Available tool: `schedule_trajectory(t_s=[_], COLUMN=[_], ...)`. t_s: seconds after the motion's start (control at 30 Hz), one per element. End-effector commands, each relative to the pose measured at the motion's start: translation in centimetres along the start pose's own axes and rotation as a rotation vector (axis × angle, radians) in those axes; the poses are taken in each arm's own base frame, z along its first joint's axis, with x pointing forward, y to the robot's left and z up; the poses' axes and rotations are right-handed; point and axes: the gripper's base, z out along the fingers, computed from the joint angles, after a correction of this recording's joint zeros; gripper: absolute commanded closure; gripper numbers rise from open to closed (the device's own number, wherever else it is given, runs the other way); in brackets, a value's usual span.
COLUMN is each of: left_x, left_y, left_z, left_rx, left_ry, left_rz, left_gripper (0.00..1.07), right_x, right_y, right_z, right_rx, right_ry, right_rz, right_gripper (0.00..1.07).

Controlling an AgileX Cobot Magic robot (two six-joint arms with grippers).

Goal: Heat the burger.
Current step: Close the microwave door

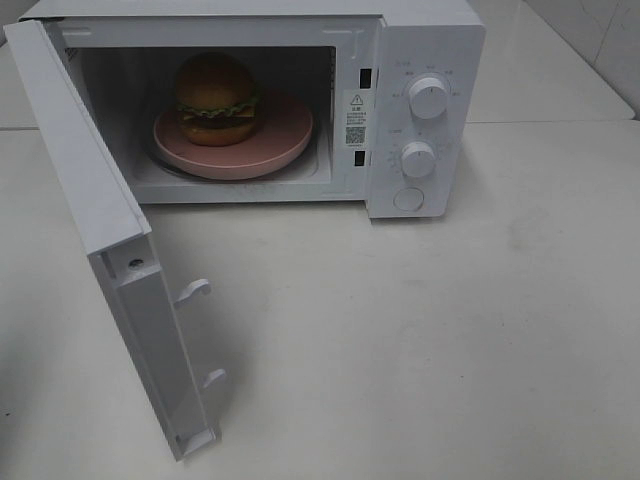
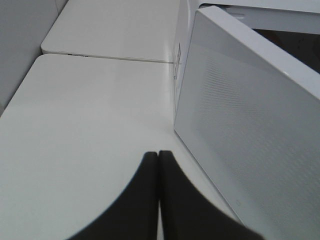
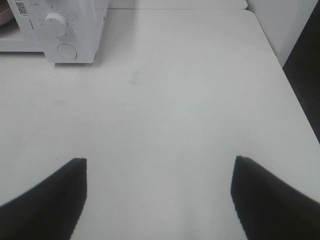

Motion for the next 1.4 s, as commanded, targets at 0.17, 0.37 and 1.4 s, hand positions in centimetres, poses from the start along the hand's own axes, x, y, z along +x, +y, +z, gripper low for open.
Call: schedule_trajectory(t_s=[0.17, 0.37, 1.4], left_x=[2.0, 3.8, 7.8], left_y=[0.9, 1.8, -4.7], left_z=[2.9, 4.9, 14.4], left_rx=[-0.053, -0.121, 0.46], left_ry=[-0.083, -0.226, -0.202], left_rz=[0.04, 0.051, 0.156], left_gripper=[1.07, 1.07, 1.07], right_x=[0.3, 0.3, 0.3], right_y=[0.0, 0.0, 0.0], right_z=[-0.2, -0.2, -0.2], right_rx=[0.009, 0.009, 0.009], right_ry=[-0.027, -0.027, -0.027], right_rz=[-0.002, -0.002, 0.0], right_gripper=[0.31, 0.31, 0.31])
